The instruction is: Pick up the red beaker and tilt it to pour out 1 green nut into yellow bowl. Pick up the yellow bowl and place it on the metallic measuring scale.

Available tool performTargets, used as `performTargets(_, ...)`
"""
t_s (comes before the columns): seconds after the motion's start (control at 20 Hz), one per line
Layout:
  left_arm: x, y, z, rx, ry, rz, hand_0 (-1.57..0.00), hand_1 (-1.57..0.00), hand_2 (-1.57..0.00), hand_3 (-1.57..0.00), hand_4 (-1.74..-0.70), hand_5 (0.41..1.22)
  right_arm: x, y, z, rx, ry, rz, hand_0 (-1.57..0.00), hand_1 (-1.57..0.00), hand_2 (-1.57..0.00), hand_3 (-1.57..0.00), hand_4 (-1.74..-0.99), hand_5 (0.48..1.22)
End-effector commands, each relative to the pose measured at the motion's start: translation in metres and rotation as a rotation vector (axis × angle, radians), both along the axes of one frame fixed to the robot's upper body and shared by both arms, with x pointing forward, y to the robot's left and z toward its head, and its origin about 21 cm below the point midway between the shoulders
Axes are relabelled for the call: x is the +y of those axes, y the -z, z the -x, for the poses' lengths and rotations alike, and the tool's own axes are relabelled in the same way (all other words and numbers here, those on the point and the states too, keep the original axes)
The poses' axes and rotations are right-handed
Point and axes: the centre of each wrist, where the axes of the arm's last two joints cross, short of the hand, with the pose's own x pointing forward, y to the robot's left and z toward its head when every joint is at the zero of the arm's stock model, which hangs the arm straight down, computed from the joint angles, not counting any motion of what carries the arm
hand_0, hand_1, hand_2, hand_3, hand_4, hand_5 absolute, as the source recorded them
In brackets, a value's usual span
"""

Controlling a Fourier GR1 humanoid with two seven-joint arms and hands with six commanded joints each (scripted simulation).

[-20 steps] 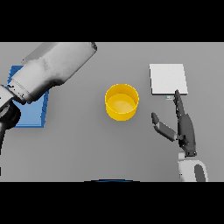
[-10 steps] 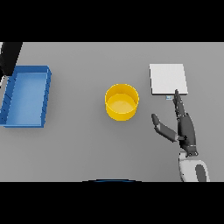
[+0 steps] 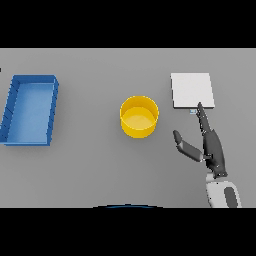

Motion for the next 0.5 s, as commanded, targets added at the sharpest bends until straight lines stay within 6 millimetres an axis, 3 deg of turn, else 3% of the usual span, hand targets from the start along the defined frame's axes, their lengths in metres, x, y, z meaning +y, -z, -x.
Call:
performTargets(0.0, 0.002, 0.012, 0.008, 0.007, -0.026, 0.025, -1.57, -1.57, -1.57, -1.46, -1.74, 1.221, 0.001, -0.002, 0.0, 0.002, -0.003, 0.004, 0.0, 0.0, 0.0, 0.0, -1.212, 0.641)
performTargets(0.25, 0.006, 0.06, 0.054, 0.035, -0.116, 0.124, -1.57, -1.57, -1.57, -1.45, -1.74, 1.221, 0.002, -0.004, -0.001, 0.015, -0.004, 0.015, 0.0, 0.0, 0.0, 0.0, -1.215, 0.664)
performTargets(0.45, 0.006, 0.09, 0.076, 0.074, -0.169, 0.174, -1.57, -1.57, -1.57, -1.49, -1.74, 1.221, 0.0, -0.001, 0.0, 0.006, -0.006, 0.012, 0.0, 0.0, 0.0, 0.0, -1.216, 0.664)
